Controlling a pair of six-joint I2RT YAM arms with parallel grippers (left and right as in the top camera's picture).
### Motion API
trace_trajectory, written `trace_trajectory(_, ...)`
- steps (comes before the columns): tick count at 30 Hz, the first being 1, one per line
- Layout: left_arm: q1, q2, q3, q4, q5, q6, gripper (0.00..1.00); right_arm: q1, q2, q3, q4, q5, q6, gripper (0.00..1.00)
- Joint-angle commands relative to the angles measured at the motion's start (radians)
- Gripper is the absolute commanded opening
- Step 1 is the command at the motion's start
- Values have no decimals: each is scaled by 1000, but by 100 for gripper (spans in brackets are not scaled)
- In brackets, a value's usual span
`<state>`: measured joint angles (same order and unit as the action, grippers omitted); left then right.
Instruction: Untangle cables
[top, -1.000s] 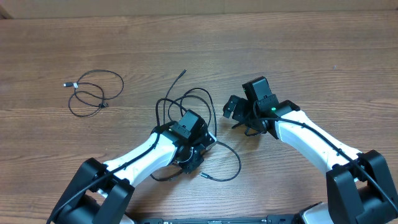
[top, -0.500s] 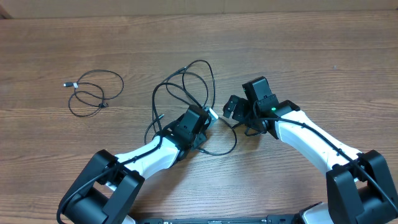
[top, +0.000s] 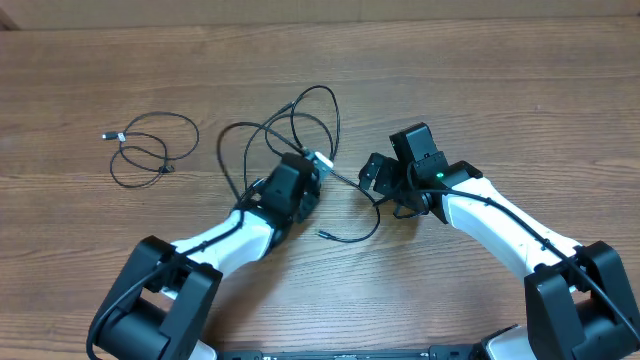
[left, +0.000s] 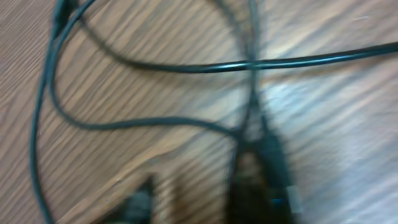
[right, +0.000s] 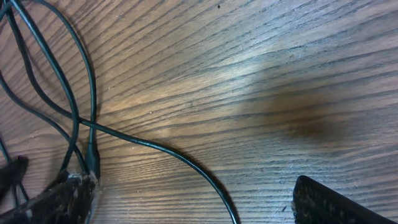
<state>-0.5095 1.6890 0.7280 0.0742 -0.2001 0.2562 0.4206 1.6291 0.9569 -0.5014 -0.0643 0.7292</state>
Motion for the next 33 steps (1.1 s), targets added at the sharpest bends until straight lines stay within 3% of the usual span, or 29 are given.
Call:
trace_trajectory(1,59,3,54,-37,111,-51,81,-1,5,-2,3,0,1,100)
trace_trajectory(7,135,-3,216,-291,346,-150,91,-1,5,-2,3,0,1,100)
trace_trajectory(12,172,-3,261,-359,476,-201,100,-1,5,-2,3,0,1,100)
trace_trajectory(18,190,-3,261,-383,482,-238,100,-14,5,-2,71,140,0,100)
trace_trajectory(25,193,-3,260,-396,420,-317,100,-172,5,-2,30,302,0,100)
trace_trajectory(33,193,-3,260,-362,381,-318,100,-259,5,-2,6,307,0,100)
